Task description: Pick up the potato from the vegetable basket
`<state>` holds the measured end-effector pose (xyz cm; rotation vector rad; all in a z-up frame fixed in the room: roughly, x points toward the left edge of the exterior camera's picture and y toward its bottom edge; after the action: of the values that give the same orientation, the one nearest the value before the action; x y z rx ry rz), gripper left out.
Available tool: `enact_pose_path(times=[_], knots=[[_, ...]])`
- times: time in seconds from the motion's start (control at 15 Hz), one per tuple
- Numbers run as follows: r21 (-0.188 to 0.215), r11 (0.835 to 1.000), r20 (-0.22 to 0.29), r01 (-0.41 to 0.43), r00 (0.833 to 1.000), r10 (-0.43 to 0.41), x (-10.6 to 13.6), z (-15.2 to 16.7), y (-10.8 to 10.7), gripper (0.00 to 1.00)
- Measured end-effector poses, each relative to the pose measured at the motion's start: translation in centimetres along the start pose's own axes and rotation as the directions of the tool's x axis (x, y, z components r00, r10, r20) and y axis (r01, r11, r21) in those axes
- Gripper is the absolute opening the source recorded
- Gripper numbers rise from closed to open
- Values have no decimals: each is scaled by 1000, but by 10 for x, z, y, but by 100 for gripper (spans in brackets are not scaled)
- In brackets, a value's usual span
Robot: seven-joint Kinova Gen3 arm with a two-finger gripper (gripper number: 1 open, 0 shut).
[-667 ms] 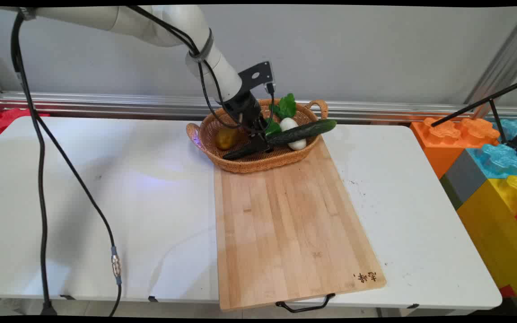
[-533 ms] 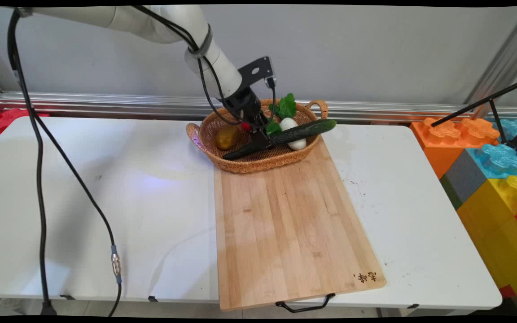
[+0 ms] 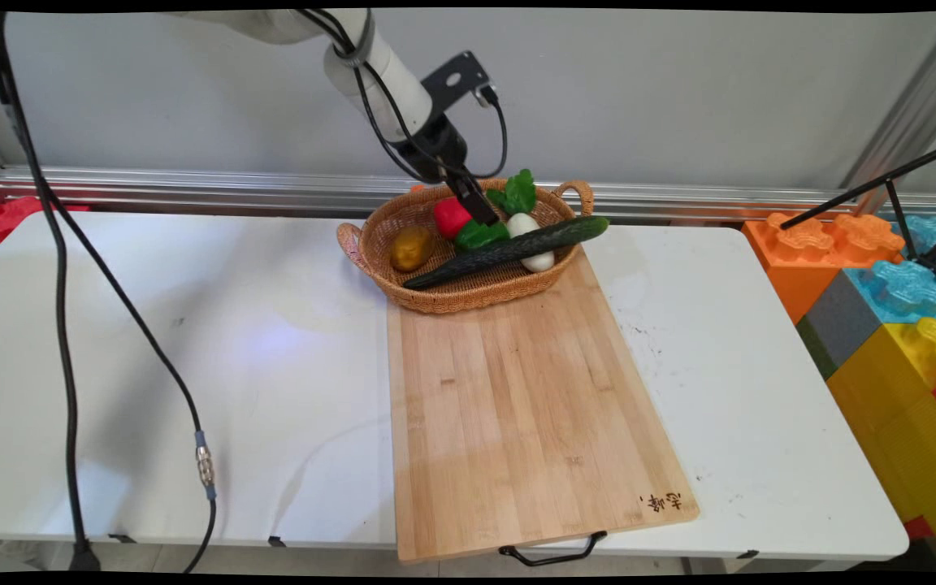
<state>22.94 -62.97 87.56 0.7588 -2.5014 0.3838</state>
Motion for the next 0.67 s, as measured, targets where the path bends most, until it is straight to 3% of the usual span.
enact_pose_path(times=[0.2, 0.4, 0.67], knots=[[64, 991, 36, 118, 992, -121, -12, -11, -10, 100], [106, 968, 80, 227, 969, -235, -34, -16, -16, 100], [113, 940, 118, 323, 935, -336, -60, -9, -19, 100]])
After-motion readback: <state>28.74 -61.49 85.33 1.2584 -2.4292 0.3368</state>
